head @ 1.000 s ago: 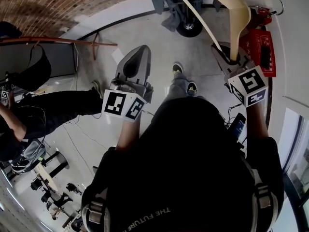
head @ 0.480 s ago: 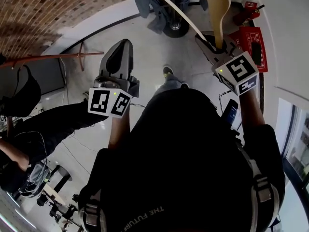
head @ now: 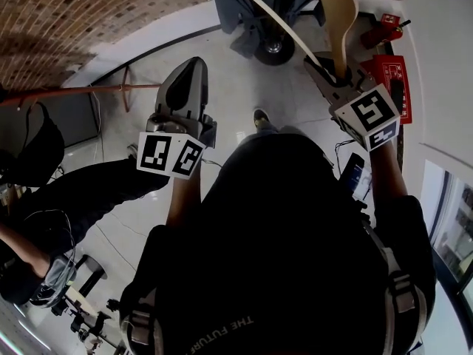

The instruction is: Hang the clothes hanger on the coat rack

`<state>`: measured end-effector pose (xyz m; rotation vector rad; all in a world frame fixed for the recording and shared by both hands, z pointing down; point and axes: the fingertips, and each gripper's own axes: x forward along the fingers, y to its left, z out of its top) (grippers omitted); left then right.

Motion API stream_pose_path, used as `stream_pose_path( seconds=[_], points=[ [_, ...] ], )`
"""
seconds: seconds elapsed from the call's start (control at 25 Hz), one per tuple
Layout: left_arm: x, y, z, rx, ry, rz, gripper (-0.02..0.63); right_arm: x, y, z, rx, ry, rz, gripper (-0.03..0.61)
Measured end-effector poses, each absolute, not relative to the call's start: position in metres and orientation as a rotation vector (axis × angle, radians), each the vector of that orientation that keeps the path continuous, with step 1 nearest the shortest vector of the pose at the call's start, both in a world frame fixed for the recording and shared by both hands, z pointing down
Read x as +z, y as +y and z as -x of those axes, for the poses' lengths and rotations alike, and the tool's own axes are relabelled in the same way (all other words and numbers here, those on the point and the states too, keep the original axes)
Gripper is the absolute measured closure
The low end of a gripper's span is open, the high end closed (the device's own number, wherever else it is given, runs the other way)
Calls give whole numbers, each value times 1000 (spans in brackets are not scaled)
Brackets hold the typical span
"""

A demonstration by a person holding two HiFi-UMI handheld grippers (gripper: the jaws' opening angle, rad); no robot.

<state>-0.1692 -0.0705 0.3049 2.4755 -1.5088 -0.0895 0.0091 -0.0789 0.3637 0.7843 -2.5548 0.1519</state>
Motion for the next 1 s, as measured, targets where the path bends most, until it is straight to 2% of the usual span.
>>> stream_pose_path(
  seconds=[0.52,1.0],
  points=[
    [309,-97,190,-95,-1506,-2457,600,381,-97,6,165,-2509,-744,549],
    [301,-150,186,-105,-1564,-2446,600,439,-140,3,133,-2378,-516,549]
  ],
)
